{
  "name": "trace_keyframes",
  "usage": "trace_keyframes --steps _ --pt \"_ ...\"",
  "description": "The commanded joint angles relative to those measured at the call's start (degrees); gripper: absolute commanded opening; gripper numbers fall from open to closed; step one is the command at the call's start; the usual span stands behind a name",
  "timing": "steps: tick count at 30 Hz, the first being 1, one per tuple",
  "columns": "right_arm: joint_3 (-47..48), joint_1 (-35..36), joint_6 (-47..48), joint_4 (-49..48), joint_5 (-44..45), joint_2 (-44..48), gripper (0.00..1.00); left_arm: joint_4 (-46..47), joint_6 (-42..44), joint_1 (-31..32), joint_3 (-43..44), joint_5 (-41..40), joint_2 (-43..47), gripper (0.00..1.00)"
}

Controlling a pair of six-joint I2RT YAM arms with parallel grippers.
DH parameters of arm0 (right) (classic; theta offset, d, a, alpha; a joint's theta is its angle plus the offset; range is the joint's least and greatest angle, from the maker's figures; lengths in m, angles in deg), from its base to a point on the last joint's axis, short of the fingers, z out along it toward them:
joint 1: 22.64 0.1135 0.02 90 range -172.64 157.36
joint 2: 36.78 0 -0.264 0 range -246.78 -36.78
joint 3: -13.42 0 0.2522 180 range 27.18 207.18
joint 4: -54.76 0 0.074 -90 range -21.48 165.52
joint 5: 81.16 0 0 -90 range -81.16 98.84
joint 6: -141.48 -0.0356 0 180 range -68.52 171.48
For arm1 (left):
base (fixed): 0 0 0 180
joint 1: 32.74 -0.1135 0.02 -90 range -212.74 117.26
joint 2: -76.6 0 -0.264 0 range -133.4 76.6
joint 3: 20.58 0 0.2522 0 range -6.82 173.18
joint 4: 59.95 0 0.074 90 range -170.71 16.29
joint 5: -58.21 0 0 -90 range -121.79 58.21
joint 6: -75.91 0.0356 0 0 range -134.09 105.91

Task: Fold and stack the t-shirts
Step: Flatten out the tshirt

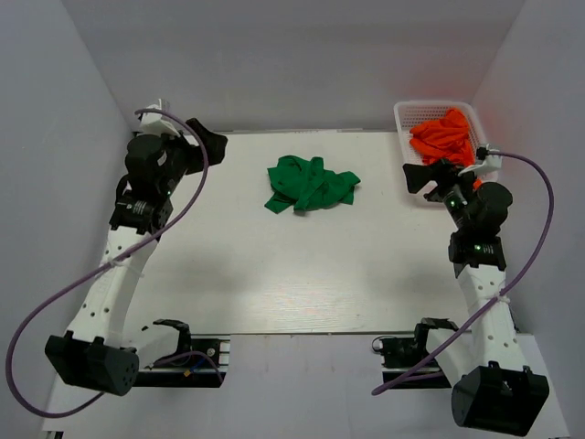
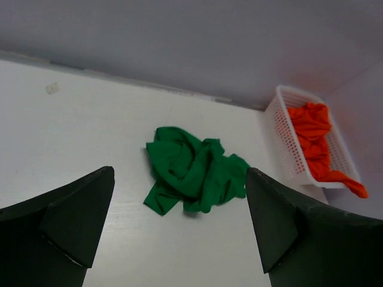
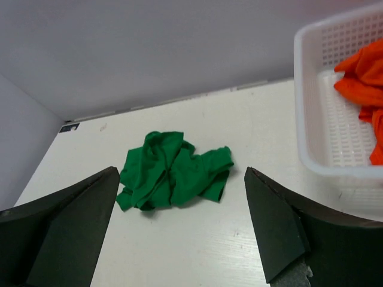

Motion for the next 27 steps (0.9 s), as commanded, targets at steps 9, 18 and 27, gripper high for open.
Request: trace_keyframes --steps 9,18,27 --pt "1.8 0.1 0.7 5.1 -5.5 -3.9 0.91 10.8 3.0 3.0 5.2 33.0 -15.3 1.00" --pt "7.8 0.2 3.4 12.3 -7.8 -10.4 0.91 -7.5 9.5 17.5 27.5 19.2 -39.9 0.97" --pt "6.8 0.3 3.2 15.6 -3.9 -9.9 0.91 -17.2 8.5 22.7 44.6 3.4 -59.8 0.96"
